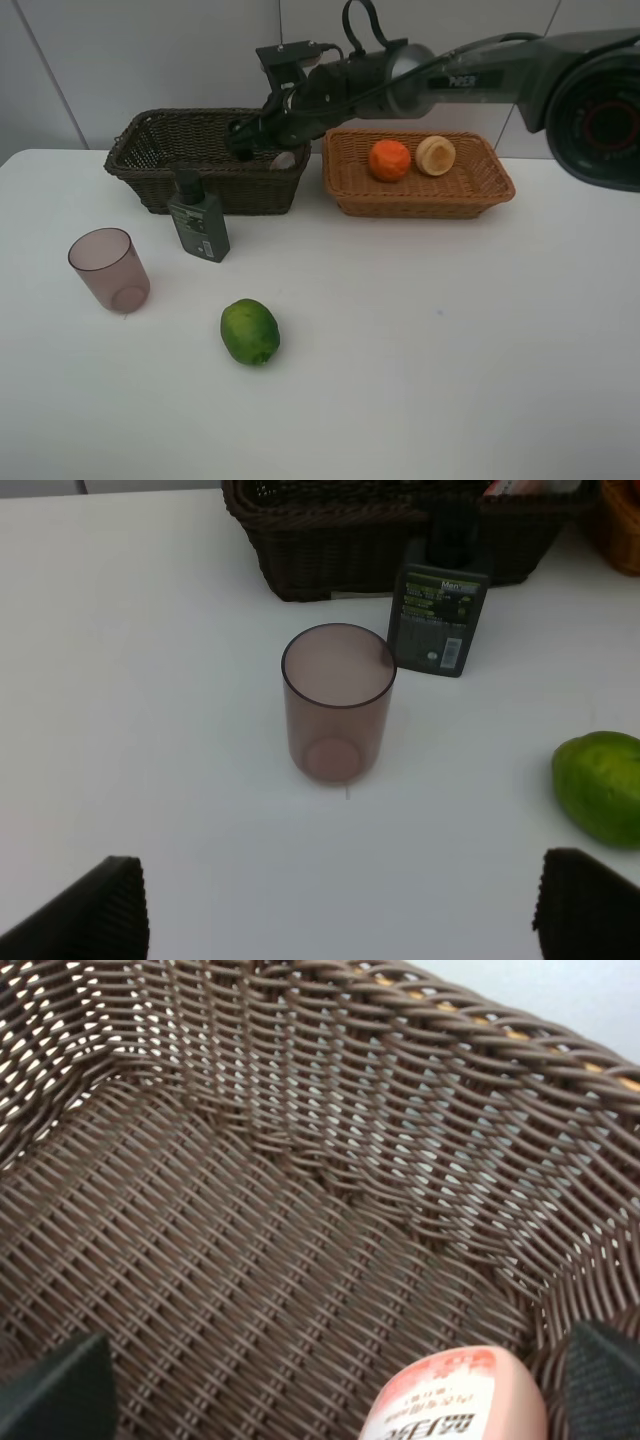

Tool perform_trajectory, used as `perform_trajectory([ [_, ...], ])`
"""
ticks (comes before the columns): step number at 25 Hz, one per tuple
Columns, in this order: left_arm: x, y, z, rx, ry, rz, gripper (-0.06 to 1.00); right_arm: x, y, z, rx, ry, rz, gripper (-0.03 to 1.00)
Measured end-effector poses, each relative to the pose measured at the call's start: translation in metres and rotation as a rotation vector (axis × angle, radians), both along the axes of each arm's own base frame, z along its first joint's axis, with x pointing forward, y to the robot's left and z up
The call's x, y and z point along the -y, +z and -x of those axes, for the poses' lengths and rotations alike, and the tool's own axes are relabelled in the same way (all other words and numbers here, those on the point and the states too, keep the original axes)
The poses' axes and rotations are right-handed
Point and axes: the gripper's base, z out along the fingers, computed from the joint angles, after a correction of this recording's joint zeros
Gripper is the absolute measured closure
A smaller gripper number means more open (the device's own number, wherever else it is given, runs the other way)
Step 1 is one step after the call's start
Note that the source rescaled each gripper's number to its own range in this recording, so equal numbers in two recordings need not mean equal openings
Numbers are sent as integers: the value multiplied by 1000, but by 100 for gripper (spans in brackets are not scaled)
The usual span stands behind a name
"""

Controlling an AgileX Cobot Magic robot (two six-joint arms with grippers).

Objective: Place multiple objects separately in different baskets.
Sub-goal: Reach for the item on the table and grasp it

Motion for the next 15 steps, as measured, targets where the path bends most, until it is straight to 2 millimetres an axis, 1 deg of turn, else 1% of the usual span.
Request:
perform_trajectory([
  [3, 0, 0, 0, 0, 0, 0, -5, -1, 9, 3, -2, 3, 2, 0],
  [5, 0, 0, 0, 0, 0, 0, -5, 1, 23, 5, 5, 1, -5, 0],
  [6, 0, 0, 0, 0, 0, 0, -5, 1, 23, 5, 5, 1, -5, 0],
  [11, 0, 0, 0, 0, 0, 0, -5, 9, 65, 14, 36, 2, 7, 0],
  [15, 0, 0, 0, 0, 0, 0, -5, 21, 100, 27, 48, 0, 48, 0],
])
